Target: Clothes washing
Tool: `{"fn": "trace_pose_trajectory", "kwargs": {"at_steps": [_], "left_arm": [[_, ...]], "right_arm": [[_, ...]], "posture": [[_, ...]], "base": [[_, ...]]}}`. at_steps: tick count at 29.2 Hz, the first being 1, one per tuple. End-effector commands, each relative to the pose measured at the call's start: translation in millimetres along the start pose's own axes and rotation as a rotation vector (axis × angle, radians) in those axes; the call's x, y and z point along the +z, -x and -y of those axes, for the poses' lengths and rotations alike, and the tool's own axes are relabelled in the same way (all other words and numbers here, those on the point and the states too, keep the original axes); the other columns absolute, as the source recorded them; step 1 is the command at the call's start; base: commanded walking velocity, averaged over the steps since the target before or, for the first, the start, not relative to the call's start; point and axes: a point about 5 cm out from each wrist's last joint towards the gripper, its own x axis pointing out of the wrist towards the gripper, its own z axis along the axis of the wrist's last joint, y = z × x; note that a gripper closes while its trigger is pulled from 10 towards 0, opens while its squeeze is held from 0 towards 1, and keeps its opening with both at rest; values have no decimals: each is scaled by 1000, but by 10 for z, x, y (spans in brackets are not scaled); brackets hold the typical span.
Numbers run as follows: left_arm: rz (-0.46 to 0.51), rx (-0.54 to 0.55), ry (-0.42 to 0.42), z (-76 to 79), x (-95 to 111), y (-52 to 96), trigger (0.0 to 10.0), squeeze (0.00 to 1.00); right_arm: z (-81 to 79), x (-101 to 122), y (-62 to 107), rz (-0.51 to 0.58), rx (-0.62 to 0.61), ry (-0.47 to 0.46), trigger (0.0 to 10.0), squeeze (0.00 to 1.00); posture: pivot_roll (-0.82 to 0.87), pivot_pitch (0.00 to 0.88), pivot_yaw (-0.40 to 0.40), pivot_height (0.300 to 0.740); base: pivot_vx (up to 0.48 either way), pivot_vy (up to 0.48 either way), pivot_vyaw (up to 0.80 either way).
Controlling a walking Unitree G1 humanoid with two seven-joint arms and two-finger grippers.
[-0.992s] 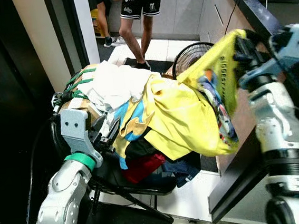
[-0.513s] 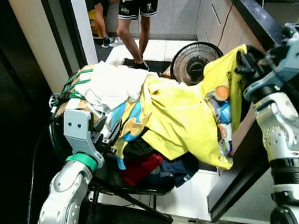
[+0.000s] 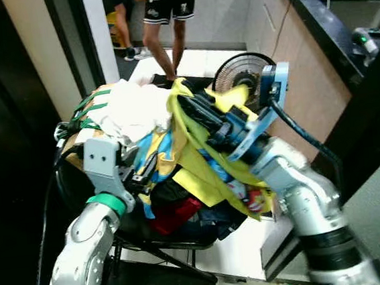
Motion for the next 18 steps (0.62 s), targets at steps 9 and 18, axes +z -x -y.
{"fn": "trace_pose_trajectory", "kwargs": {"at_steps": [9, 18], "left_arm": [[-19, 21, -4, -38, -33, 53, 10000, 0], [-20, 23, -5, -36, -38, 70, 10000, 0]], "right_arm": [[275, 29, 46, 84, -246, -4, 10000, 0], [285, -1, 110, 58, -264, 6, 10000, 0]], "posture": [[73, 0, 0, 740], [76, 0, -2, 740]], "base": [[0, 0, 0], [0, 0, 0]]}}
